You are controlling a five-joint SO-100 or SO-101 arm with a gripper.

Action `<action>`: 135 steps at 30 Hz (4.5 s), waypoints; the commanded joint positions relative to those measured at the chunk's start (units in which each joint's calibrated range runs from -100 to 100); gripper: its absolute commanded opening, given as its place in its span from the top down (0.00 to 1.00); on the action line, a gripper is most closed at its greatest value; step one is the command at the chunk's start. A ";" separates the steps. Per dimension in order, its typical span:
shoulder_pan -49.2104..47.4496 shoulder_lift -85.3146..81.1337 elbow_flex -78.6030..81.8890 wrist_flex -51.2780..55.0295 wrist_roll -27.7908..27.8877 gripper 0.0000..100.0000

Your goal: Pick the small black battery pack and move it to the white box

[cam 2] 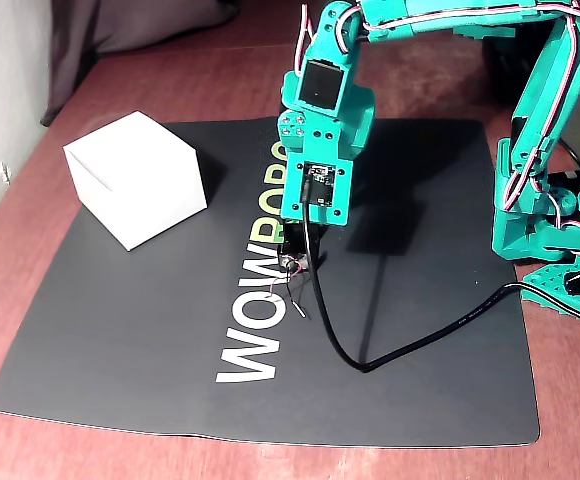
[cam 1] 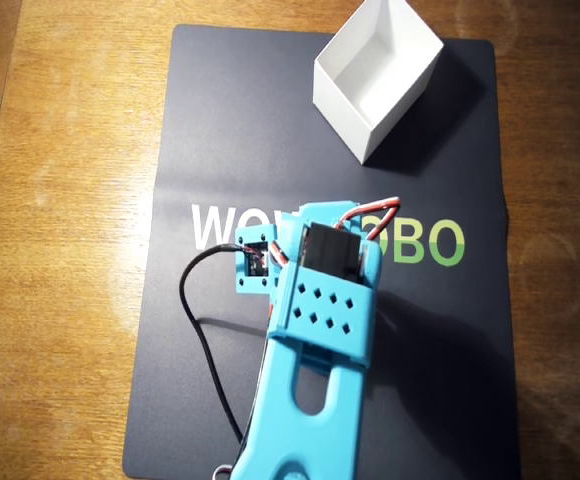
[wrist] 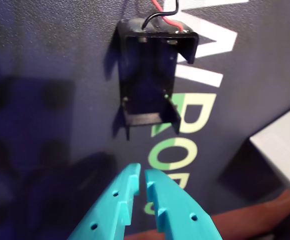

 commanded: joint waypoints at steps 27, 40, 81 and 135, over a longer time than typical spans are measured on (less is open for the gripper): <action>2.27 8.20 -0.49 -0.63 -0.89 0.85; 0.27 11.26 -0.95 -0.63 -0.89 0.85; 1.33 13.11 -0.49 -4.31 -0.89 0.90; 4.61 12.58 1.41 -5.01 -1.16 0.95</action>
